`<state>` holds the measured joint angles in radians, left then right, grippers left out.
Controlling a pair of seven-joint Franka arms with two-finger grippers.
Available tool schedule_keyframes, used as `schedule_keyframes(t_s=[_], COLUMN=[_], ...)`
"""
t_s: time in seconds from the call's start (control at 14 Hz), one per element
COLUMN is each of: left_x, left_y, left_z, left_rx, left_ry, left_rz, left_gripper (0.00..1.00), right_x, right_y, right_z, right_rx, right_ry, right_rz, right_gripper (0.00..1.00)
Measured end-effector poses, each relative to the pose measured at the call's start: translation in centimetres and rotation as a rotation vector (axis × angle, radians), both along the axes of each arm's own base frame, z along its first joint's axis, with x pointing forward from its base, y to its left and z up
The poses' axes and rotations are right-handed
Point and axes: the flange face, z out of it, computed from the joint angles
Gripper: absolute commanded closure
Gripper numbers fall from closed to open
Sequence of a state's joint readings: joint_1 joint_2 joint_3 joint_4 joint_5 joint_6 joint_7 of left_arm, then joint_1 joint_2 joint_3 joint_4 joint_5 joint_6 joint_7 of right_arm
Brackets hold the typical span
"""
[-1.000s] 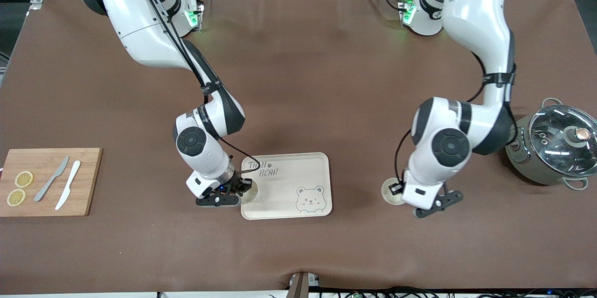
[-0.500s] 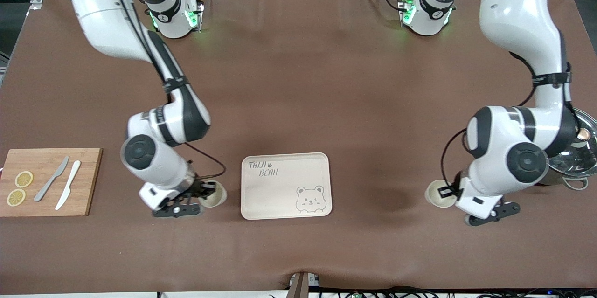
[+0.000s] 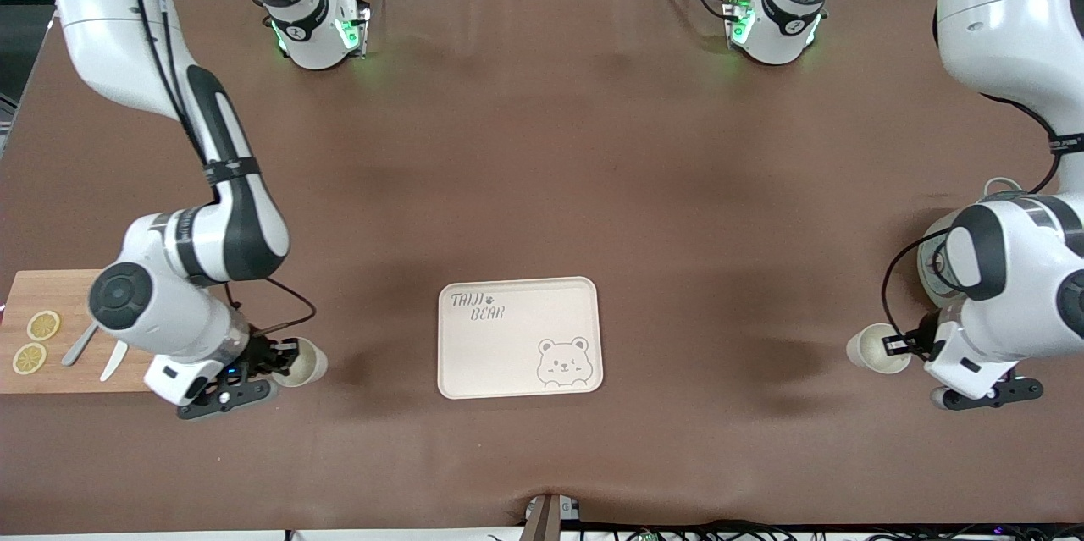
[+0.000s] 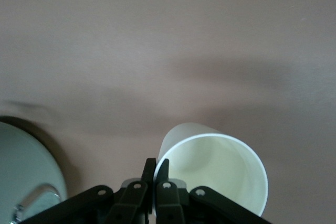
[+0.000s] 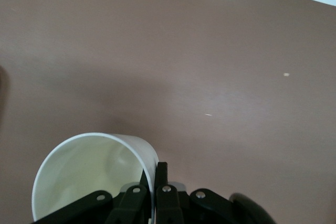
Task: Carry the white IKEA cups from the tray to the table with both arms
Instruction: 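Carry the cups off the tray with both grippers toward the table ends, then lower the cups onto the table with both grippers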
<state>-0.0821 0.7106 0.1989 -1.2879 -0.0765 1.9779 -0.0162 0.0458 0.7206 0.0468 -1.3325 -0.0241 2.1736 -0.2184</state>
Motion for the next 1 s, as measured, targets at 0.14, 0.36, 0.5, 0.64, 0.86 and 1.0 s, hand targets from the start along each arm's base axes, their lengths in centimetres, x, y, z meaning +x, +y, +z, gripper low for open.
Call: schedule_keyframes(t_s=[0.14,0.36,0.5,0.64,0.86,1.0], left_x=[-0.2,-0.6,-0.9,-1.1,-1.5,-1.9], left_y=[2.2,4.9,5.5,5.4,5.1,5.0], left_z=[-1.0,-3.3,-4.9,-6.3,-8.3,-9.3], left_rx=[-0.029,-0.057,-0.057,-0.056,-0.056,-0.055], left_ry=[-0.002,-0.009,-0.018,-0.022,-0.02,-0.02], left_rz=[-0.033,-0.065,-0.064,-0.065,-0.067,-0.069], left_gripper=[1.0,1.0,1.0,1.0,1.0,1.0], right_x=[0.1,-0.2,-0.3,-0.3,-0.4,-0.4], right_y=[-3.1,-7.2,-9.1,-9.8,-9.7,-9.6], right_z=[-0.3,-1.2,-2.0,-3.4,-6.2,-7.6], right_rx=[0.015,0.081,0.086,0.083,0.078,0.078], right_ry=[0.005,0.012,0.008,-0.004,-0.027,-0.033], right_rz=[0.035,0.091,0.11,0.122,0.123,0.123], right_gripper=[1.0,1.0,1.0,1.0,1.0,1.0])
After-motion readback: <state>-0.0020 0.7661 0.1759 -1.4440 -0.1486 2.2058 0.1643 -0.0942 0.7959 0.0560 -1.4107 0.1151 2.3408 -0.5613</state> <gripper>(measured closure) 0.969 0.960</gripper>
